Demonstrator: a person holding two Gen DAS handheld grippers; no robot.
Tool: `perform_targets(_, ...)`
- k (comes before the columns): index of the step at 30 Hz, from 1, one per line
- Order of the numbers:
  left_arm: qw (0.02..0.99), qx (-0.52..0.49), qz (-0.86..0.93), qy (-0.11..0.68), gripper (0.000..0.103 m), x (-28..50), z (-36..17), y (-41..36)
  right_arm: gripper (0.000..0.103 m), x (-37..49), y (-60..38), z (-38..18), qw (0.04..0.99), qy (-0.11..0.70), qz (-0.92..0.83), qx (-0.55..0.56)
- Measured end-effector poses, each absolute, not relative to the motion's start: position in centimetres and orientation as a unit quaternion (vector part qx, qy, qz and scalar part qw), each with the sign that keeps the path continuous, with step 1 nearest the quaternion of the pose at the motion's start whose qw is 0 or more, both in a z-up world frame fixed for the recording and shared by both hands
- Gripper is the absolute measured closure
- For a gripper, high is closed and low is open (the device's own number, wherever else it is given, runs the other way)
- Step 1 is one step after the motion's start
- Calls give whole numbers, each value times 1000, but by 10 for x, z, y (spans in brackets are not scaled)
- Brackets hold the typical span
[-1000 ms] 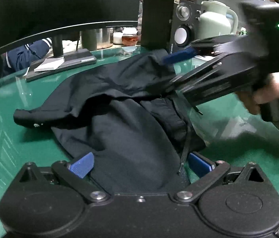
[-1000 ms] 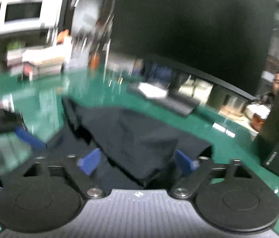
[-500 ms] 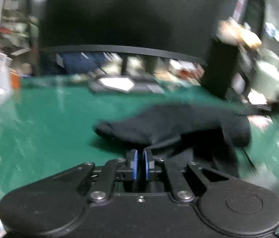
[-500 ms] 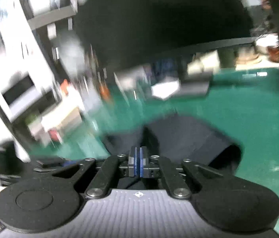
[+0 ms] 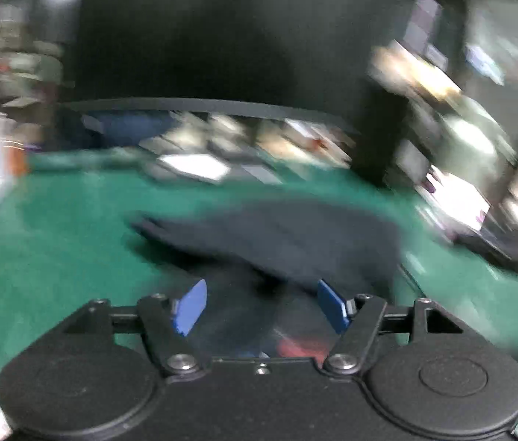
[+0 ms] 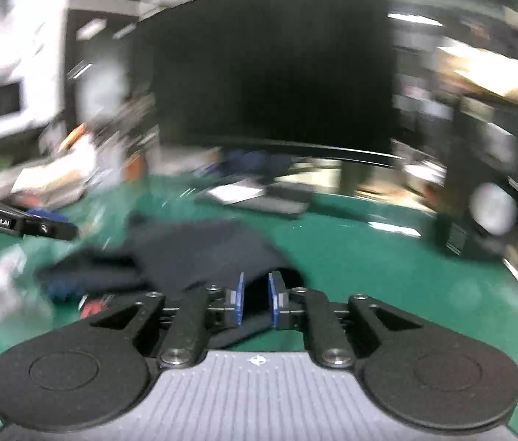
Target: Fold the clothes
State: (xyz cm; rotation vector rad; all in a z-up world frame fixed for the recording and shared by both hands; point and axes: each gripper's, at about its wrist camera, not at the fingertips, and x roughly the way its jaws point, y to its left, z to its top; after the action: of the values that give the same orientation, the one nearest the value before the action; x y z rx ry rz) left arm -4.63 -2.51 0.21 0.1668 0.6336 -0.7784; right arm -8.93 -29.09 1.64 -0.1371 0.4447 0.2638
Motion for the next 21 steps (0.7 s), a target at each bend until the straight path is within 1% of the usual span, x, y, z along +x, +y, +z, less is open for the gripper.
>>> perform_targets(1, 864, 100, -387, 305, 37, -54, -2, -35, 64, -81, -279, 14, 957, 224, 152, -107)
perform_targets(2, 853, 122, -406, 306, 37, -64, -7, -48, 57, -74, -267, 11, 946, 229, 174, -147)
perform_targets(3, 844, 127, -418, 310, 36, -66, -10, -57, 47, -67, -259, 8, 936, 233, 193, -178)
perform_targets(4, 839, 130, -424, 314, 36, -67, -13, -61, 41, -62, -254, 6, 929, 236, 207, -197)
perform_targets(7, 830, 147, -432, 322, 35, -59, -23, -81, 40, -50, -237, -4, 910, 251, 229, -236)
perform_targets(9, 830, 164, -427, 320, 32, -51, -29, -97, 40, -39, -232, -12, 904, 263, 221, -253)
perform_targets(11, 830, 165, -427, 320, 33, -48, -28, -101, 42, -29, -235, -13, 908, 274, 221, -228)
perform_targets(12, 831, 162, -427, 318, 39, -44, -29, -106, 54, -22, -239, -11, 910, 292, 221, -195)
perform_targets(13, 834, 162, -427, 311, 48, -41, -31, -106, 79, -18, -242, -10, 910, 309, 221, -165)
perform_targets(14, 837, 160, -425, 306, 69, -38, -30, -106, 84, -13, -249, -8, 911, 326, 223, -118)
perform_targets(15, 838, 150, -424, 310, 78, -32, -28, -103, 85, -9, -257, -5, 912, 335, 225, -73)
perform_targets(17, 845, 123, -409, 321, 79, -18, -24, -93, 88, -6, -274, 1, 919, 326, 220, 8)
perform_targets(18, 852, 116, -398, 319, 80, -13, -22, -86, 90, -7, -291, 7, 923, 310, 215, 73)
perform_targets(21, 882, 79, -359, 295, 80, -1, -4, -52, 90, -26, -354, 14, 919, 246, 154, 266)
